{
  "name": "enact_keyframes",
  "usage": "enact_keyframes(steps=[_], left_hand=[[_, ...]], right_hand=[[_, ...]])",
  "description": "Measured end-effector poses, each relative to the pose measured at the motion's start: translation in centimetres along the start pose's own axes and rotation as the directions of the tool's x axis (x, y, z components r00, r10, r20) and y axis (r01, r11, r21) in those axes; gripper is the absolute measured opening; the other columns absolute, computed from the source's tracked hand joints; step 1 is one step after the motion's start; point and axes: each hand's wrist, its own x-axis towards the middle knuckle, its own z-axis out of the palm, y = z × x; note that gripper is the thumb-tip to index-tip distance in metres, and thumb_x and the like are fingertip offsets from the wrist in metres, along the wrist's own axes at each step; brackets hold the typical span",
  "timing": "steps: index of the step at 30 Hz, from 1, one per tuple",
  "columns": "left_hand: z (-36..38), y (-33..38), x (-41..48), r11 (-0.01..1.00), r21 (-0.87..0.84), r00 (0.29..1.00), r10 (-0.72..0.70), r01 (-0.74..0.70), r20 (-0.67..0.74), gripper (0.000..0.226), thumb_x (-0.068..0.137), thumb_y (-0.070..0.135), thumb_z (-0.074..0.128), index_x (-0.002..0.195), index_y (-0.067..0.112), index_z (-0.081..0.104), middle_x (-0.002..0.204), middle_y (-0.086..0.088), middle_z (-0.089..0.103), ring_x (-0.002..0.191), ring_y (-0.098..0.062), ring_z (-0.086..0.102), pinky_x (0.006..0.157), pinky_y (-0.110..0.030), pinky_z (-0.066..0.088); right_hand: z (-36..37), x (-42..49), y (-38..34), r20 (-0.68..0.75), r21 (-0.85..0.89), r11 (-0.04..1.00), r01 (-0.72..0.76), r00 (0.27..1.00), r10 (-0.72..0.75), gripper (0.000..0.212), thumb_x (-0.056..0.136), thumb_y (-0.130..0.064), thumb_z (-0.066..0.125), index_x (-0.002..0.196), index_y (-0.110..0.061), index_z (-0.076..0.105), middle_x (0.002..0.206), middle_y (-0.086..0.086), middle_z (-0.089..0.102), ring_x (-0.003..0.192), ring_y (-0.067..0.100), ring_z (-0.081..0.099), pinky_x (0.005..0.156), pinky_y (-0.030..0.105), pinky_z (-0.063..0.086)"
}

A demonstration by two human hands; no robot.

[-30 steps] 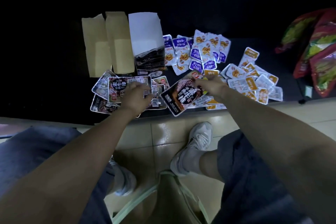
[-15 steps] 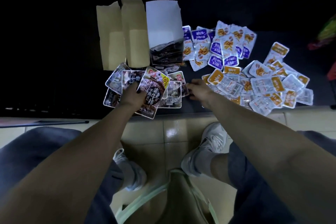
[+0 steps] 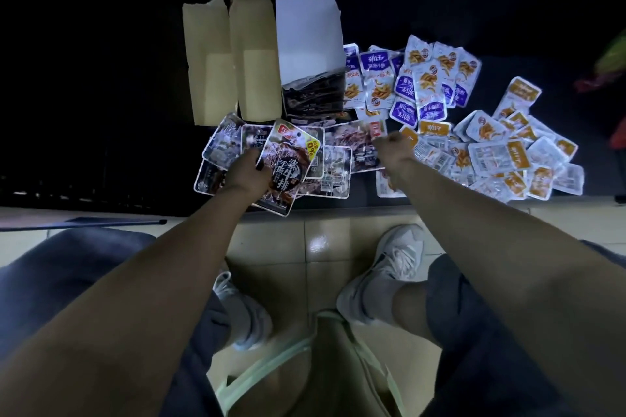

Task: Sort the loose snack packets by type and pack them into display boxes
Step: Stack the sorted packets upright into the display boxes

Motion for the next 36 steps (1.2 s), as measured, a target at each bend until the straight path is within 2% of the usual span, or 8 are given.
enact_keyframes(steps=[4, 9, 13, 18, 21, 25, 33, 36], left_hand=[[0.2, 1.3, -0.9, 1.000, 0.008, 0.998, 0.029, -0.030, 0.048, 0.042, 0.097, 0.011, 0.047, 0.139, 0.008, 0.042, 0.126, -0.018, 0.054, 0.101, -0.031, 0.054, 0.078, -0.030, 0.040], [0.4, 3.1, -2.5, 0.999, -0.031, 0.999, 0.025, -0.024, 0.041, 0.051, 0.097, 0.006, 0.046, 0.146, 0.007, 0.033, 0.142, -0.017, 0.044, 0.108, -0.026, 0.049, 0.080, -0.025, 0.033], [0.6, 4.0, -3.4, 0.995, -0.097, 1.000, 0.008, -0.005, 0.024, 0.038, 0.096, 0.007, 0.044, 0.134, 0.003, 0.044, 0.124, -0.013, 0.052, 0.096, -0.019, 0.042, 0.078, -0.027, 0.034], [0.4, 5.2, -4.6, 0.989, -0.077, 0.987, 0.133, -0.126, 0.093, 0.050, 0.095, 0.004, 0.045, 0.143, 0.016, 0.033, 0.114, -0.013, 0.060, 0.073, -0.018, 0.055, 0.060, -0.026, 0.042], [0.2, 4.8, -4.6, 0.979, 0.003, 0.969, 0.203, -0.205, 0.145, 0.057, 0.093, 0.002, 0.047, 0.143, 0.026, 0.033, 0.115, -0.006, 0.058, 0.083, -0.025, 0.059, 0.074, -0.032, 0.049], [0.0, 4.3, -4.7, 0.984, 0.006, 0.969, 0.177, -0.180, 0.172, 0.057, 0.094, 0.001, 0.042, 0.148, 0.021, 0.034, 0.119, -0.016, 0.058, 0.076, -0.026, 0.057, 0.059, -0.026, 0.039], [-0.3, 5.0, -5.3, 0.972, -0.210, 0.968, 0.146, -0.103, 0.204, 0.040, 0.101, 0.031, 0.042, 0.134, 0.009, 0.052, 0.136, -0.006, 0.053, 0.121, -0.019, 0.049, 0.099, -0.026, 0.034], [0.5, 4.8, -5.5, 0.949, -0.248, 0.948, 0.245, -0.192, 0.202, 0.044, 0.089, 0.046, 0.062, 0.122, 0.018, 0.061, 0.121, 0.001, 0.063, 0.113, -0.018, 0.057, 0.098, -0.029, 0.041]], right_hand=[[-4.1, -0.1, 0.2, -0.149, 0.025, 0.996, 0.081, 0.986, -0.076, 0.021, 0.099, -0.015, 0.046, 0.116, -0.007, 0.053, 0.086, 0.006, 0.052, 0.073, 0.020, 0.046, 0.069, 0.031, 0.036], [-8.3, -2.0, 0.0, -0.277, 0.175, 0.982, 0.070, 0.961, -0.019, 0.028, 0.092, -0.024, 0.054, 0.069, -0.016, 0.040, 0.060, 0.002, 0.034, 0.053, 0.017, 0.030, 0.060, 0.033, 0.029], [-9.2, -3.4, -0.2, -0.032, 0.182, 0.983, -0.030, 0.999, 0.036, 0.020, 0.092, -0.025, 0.060, 0.105, -0.012, 0.054, 0.083, 0.005, 0.058, 0.065, 0.016, 0.051, 0.057, 0.030, 0.043], [-7.7, -5.0, -0.6, 0.241, 0.205, 0.977, -0.054, 0.970, 0.003, 0.060, 0.088, 0.009, 0.058, 0.138, -0.019, 0.042, 0.113, 0.004, 0.046, 0.080, 0.020, 0.060, 0.061, 0.030, 0.060], [-7.0, -5.6, -1.2, 0.354, 0.113, 0.994, -0.012, 0.935, -0.029, 0.034, 0.096, -0.003, 0.048, 0.129, -0.011, 0.054, 0.116, 0.011, 0.064, 0.076, 0.022, 0.072, 0.069, 0.029, 0.060], [-7.0, -6.4, -2.1, 0.546, 0.062, 0.998, -0.002, 0.837, -0.032, 0.033, 0.096, -0.018, 0.023, 0.103, -0.002, 0.052, 0.104, 0.017, 0.072, 0.101, 0.027, 0.068, 0.084, 0.038, 0.054], [-5.0, -6.8, -2.2, 0.598, 0.051, 0.995, 0.088, 0.795, -0.101, 0.014, 0.102, -0.014, 0.045, 0.091, -0.011, 0.053, 0.102, 0.012, 0.074, 0.096, 0.020, 0.071, 0.077, 0.028, 0.053], [-4.0, -6.8, -2.6, 0.611, 0.072, 0.996, 0.051, 0.787, -0.084, 0.013, 0.101, -0.016, 0.046, 0.095, -0.009, 0.056, 0.097, 0.011, 0.075, 0.094, 0.020, 0.072, 0.077, 0.029, 0.053]])
